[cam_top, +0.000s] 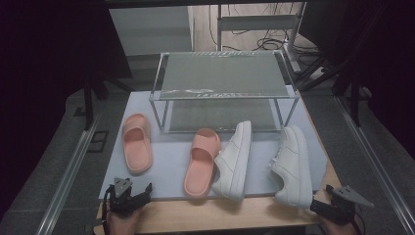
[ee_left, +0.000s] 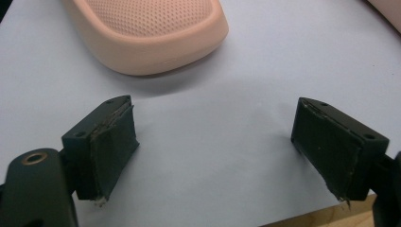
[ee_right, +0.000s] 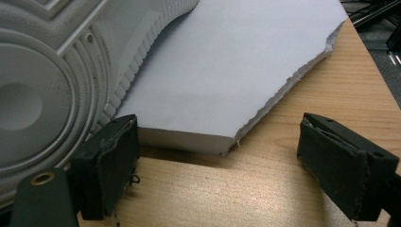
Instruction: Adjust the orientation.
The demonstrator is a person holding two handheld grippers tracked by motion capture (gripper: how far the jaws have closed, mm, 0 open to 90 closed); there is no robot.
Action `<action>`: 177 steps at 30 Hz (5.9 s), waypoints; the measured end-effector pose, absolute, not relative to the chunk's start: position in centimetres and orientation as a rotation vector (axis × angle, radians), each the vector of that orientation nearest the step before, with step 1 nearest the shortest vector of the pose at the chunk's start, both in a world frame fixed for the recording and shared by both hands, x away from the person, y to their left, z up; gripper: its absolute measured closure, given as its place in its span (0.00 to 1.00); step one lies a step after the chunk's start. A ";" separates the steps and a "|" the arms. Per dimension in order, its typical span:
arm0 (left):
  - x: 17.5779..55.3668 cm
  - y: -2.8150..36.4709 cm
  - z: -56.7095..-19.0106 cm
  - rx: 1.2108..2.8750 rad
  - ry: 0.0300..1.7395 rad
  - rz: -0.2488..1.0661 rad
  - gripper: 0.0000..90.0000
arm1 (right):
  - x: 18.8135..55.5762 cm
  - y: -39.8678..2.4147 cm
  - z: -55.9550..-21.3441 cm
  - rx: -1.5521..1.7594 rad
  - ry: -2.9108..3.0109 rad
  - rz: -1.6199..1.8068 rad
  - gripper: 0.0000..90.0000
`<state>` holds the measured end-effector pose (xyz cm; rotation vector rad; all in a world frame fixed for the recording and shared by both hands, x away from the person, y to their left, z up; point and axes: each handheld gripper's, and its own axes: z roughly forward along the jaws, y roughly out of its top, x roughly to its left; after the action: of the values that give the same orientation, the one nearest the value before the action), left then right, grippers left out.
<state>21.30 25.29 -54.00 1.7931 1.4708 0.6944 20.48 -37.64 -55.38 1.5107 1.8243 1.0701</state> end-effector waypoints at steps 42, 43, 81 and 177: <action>21.4 24.9 -52.9 1.800 1.436 0.650 0.17 | 20.4 -37.8 -55.5 1.517 1.811 1.075 0.15; 21.6 24.9 -52.6 1.810 1.435 0.651 0.17 | 20.4 -37.8 -55.5 1.514 1.811 1.075 0.15; 30.2 26.8 -48.9 1.835 1.409 0.646 0.62 | 20.4 -37.9 -55.5 1.512 1.814 1.075 0.15; 26.8 21.7 -47.0 1.989 1.192 0.582 0.95 | 20.4 -37.9 -55.5 1.507 1.814 1.074 0.15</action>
<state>26.81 21.71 -47.03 1.9888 1.1915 0.5820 20.41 -37.86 -55.50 1.5075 1.8141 1.0744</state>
